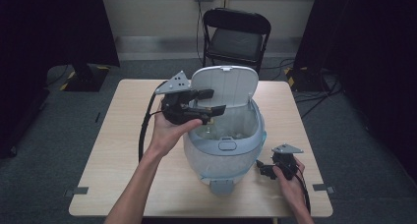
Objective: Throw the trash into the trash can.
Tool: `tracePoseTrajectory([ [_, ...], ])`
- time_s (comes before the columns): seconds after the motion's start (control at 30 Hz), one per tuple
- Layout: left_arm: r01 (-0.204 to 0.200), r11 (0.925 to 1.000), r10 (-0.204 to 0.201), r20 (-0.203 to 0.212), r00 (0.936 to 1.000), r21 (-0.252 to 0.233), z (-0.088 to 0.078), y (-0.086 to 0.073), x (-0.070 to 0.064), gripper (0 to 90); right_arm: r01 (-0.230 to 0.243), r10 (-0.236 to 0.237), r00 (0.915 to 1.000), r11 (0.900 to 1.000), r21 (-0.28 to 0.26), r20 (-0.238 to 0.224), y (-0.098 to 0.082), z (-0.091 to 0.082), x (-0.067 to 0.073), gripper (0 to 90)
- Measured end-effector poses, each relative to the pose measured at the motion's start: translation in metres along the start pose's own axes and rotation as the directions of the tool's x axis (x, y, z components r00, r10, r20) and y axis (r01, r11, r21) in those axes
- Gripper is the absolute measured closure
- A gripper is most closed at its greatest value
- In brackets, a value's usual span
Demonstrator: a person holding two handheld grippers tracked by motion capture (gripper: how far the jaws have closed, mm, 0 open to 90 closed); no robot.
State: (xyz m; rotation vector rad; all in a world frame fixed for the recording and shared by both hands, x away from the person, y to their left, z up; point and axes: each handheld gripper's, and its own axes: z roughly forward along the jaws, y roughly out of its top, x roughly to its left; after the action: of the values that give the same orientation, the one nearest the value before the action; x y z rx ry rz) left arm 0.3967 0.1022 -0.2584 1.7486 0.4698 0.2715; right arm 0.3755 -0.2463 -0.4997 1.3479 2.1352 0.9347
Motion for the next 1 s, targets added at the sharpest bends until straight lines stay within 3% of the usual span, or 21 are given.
tracePoseTrajectory([
  [0.07, 0.001, 1.0000, -0.001, -0.006, 1.0000, -0.005, -0.003, -0.001, 0.001, 34.9, 0.000, 0.000, 1.0000, 1.000, 0.000, 0.000, 0.000, 0.000, 0.000, 16.5],
  [0.17, -0.037, 0.9992, 0.037, -0.029, 0.9989, -0.016, -0.008, -0.005, 0.001, 34.5, 0.000, 0.000, 1.0000, 1.000, 0.000, 0.000, 0.000, 0.000, 0.000, 16.5],
  [0.77, 0.035, 0.9963, -0.043, -0.100, 0.9941, -0.079, -0.036, -0.021, 0.022, 31.7, 0.000, 0.000, 1.0000, 1.000, 0.000, 0.000, 0.000, 0.000, 0.000, 16.5],
  [0.93, 0.035, 0.9952, -0.046, -0.121, 0.9916, -0.092, -0.048, -0.023, 0.032, 32.2, 0.000, 0.000, 1.0000, 1.000, 0.000, 0.000, 0.000, 0.000, 0.000, 16.5],
  [1.0, 0.031, 0.9952, -0.042, -0.129, 0.9907, -0.093, -0.051, -0.024, 0.037, 36.4, -0.001, 0.001, 1.0000, 1.000, 0.000, 0.000, 0.000, 0.000, 0.000, 16.5],
])
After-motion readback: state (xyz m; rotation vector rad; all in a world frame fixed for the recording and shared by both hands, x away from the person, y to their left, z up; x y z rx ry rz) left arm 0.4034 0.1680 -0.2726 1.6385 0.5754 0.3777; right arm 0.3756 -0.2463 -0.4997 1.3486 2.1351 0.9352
